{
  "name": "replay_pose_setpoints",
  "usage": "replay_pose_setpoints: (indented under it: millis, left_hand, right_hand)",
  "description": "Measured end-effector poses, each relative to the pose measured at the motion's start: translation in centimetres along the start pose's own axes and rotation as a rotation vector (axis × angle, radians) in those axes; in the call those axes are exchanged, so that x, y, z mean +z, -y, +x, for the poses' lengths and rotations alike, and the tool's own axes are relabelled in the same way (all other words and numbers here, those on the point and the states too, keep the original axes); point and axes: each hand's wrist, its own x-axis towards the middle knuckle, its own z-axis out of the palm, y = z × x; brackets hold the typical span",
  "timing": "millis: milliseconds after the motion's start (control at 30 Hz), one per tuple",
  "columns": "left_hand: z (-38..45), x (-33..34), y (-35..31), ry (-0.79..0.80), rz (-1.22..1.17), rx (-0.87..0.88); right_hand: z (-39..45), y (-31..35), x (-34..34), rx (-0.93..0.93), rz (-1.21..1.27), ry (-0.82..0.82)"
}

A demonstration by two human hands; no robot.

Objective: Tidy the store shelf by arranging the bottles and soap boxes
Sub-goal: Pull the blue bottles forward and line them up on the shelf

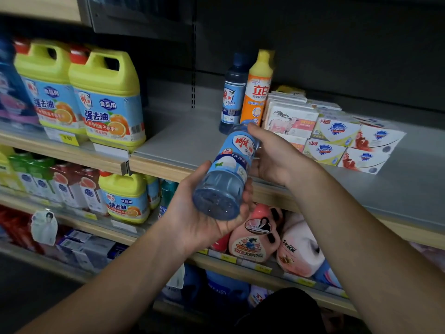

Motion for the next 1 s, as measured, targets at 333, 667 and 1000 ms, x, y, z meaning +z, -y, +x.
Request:
replay_pose_setpoints:
  millis: [333,667,1000]
  left_hand:
    - [1.5,-0.6,-3.3,-0.264,1.279,0.618]
    - [4.1,-1.4,-9.3,-0.459,1.668,1.056]
    - [7.5,-3.7,-15.4,-0.583,1.621,1.015]
  right_hand:
    - [-1.4,4.2,2.0,-0.549,-0.389,0.06]
    - [0.6,3.2,4.1,-0.792,-0.725,0.018]
    - [8.1,-4.4,-2.4,-0.354,-1.49,0.016]
